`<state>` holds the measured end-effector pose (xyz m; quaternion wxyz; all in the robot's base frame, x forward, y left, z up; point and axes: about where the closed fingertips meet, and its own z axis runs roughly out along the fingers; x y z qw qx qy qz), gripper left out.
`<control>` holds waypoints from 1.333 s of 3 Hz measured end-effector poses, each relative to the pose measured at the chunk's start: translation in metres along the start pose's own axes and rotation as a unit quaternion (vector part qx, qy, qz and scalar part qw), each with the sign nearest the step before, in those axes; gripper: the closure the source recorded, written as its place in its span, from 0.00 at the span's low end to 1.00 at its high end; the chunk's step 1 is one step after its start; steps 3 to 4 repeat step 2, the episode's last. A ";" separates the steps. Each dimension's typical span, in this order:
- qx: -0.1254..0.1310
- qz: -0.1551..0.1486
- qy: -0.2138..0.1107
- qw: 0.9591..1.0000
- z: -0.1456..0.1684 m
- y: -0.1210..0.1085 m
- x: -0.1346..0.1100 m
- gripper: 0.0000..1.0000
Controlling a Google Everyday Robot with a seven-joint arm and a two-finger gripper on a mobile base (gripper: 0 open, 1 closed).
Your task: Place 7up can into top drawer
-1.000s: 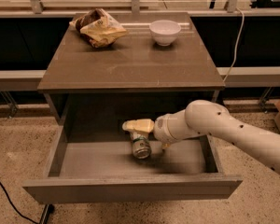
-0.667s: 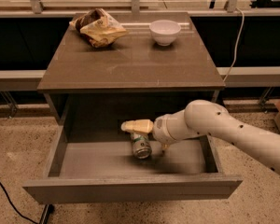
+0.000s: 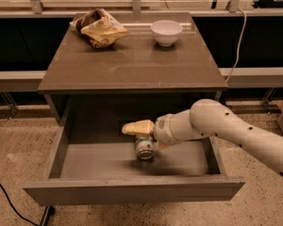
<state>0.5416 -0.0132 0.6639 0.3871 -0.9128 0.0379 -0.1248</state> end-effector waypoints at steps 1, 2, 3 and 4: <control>-0.008 0.005 0.019 1.000 -0.022 -0.011 -0.005 0.07; -0.007 0.004 0.018 1.000 -0.020 -0.011 -0.005 0.00; -0.007 0.004 0.018 1.000 -0.020 -0.011 -0.005 0.00; -0.007 0.004 0.018 1.000 -0.020 -0.011 -0.005 0.00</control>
Offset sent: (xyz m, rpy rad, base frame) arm -0.0095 -0.0059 0.0190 -0.0089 -0.0141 -0.0338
